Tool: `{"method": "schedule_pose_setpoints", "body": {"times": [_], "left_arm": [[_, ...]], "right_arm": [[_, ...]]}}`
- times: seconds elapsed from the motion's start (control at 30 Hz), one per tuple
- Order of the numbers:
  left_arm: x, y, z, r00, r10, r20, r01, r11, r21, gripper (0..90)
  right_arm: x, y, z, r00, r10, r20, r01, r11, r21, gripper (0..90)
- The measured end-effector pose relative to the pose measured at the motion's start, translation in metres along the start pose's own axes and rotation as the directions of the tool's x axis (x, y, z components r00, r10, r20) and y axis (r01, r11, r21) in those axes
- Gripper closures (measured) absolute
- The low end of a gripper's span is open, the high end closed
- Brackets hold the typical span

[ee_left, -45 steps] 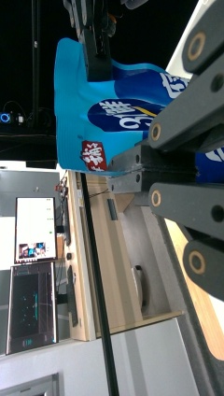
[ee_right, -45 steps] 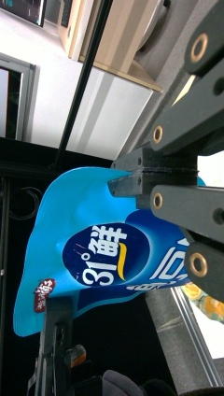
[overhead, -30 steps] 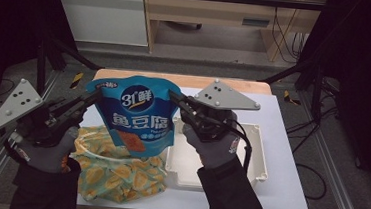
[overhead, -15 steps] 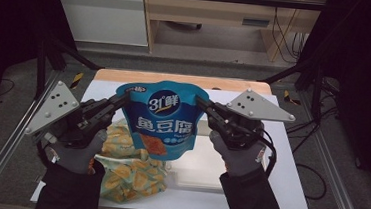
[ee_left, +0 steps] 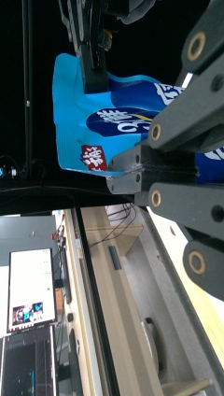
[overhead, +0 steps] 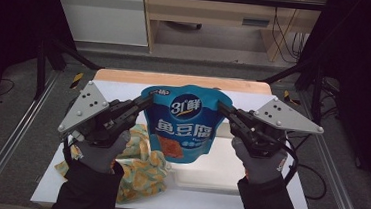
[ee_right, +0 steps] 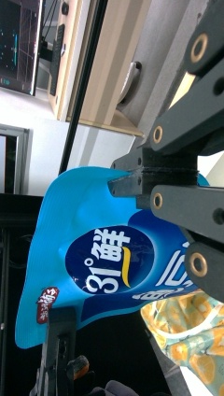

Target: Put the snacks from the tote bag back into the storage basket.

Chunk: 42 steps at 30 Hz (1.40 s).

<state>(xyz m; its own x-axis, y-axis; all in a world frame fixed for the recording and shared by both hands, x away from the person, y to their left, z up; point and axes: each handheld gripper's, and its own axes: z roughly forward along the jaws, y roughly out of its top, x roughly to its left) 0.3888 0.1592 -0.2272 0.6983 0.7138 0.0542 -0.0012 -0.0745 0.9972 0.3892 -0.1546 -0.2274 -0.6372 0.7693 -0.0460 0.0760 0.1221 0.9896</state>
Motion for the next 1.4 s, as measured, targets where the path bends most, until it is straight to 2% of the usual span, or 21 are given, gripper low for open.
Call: {"method": "schedule_pose_setpoints", "body": {"times": [0.1, 0.13, 0.57, 1.1, 1.4], "left_arm": [[-0.004, 0.0, 0.006, 0.9999, 0.001, 0.011, -0.001, 1.0, 0.003, 90.0], [-0.006, -0.001, 0.007, 0.9998, -0.011, 0.019, 0.011, 0.9999, 0.012, 90.0], [-0.018, -0.005, 0.025, 0.9986, -0.009, 0.053, 0.008, 0.9997, 0.025, 90.0], [-0.02, -0.026, 0.04, 0.9967, -0.031, 0.074, 0.027, 0.9981, 0.055, 90.0], [-0.022, -0.039, 0.047, 0.9962, -0.024, 0.084, 0.016, 0.9957, 0.091, 90.0]], "right_arm": [[-0.004, -0.002, -0.005, 0.9999, 0.001, 0.012, -0.001, 1.0, 0.0, 90.0], [-0.006, -0.003, -0.006, 0.9999, 0.002, 0.016, -0.002, 1.0, 0.0, 90.0], [-0.019, -0.012, -0.021, 0.9985, 0.01, 0.054, -0.011, 1.0, 0.006, 90.0], [-0.03, -0.032, -0.021, 0.9971, 0.03, 0.069, -0.033, 0.999, 0.04, 90.0], [-0.035, -0.048, -0.019, 0.996, 0.048, 0.076, -0.053, 0.996, 0.065, 90.0]]}}
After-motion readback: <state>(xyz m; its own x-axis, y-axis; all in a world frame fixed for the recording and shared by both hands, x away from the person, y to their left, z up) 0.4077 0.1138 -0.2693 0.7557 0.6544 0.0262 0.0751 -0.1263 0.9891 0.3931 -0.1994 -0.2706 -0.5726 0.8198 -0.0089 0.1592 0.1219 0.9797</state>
